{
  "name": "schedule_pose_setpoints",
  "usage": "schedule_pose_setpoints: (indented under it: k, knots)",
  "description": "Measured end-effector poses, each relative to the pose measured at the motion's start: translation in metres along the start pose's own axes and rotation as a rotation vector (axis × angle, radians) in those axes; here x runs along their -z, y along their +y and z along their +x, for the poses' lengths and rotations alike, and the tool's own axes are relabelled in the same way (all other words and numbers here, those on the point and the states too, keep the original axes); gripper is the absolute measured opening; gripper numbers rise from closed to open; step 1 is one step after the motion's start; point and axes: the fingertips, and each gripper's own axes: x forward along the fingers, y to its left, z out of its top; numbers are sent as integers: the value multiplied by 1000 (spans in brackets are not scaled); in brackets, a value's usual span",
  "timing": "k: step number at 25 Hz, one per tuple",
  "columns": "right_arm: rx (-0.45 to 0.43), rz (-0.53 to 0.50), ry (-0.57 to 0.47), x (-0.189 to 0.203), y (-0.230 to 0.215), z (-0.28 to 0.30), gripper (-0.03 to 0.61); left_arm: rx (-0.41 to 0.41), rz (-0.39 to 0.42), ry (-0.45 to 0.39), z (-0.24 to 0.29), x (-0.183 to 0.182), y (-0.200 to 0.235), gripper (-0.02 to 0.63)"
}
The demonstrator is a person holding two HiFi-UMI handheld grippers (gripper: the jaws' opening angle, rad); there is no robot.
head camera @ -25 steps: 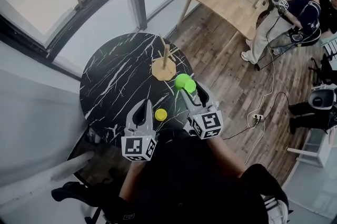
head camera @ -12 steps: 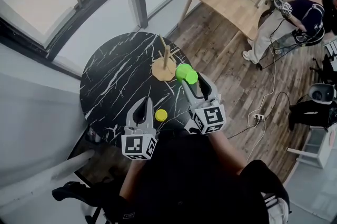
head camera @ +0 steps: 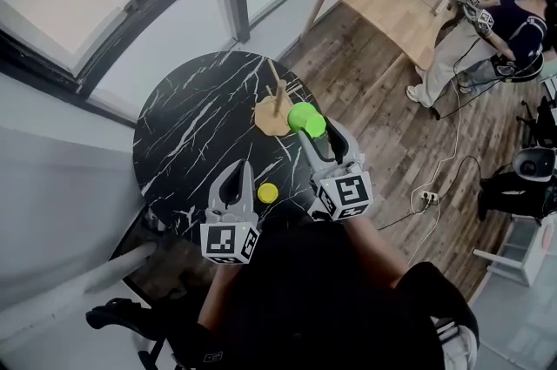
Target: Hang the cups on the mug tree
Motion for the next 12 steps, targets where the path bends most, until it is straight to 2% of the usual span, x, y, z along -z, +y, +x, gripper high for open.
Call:
schedule_pose_setpoints:
  k: [12]
  knots:
    - [-27,4,60,32,-3,26,216,-23,1,15,8,-1,6,-2]
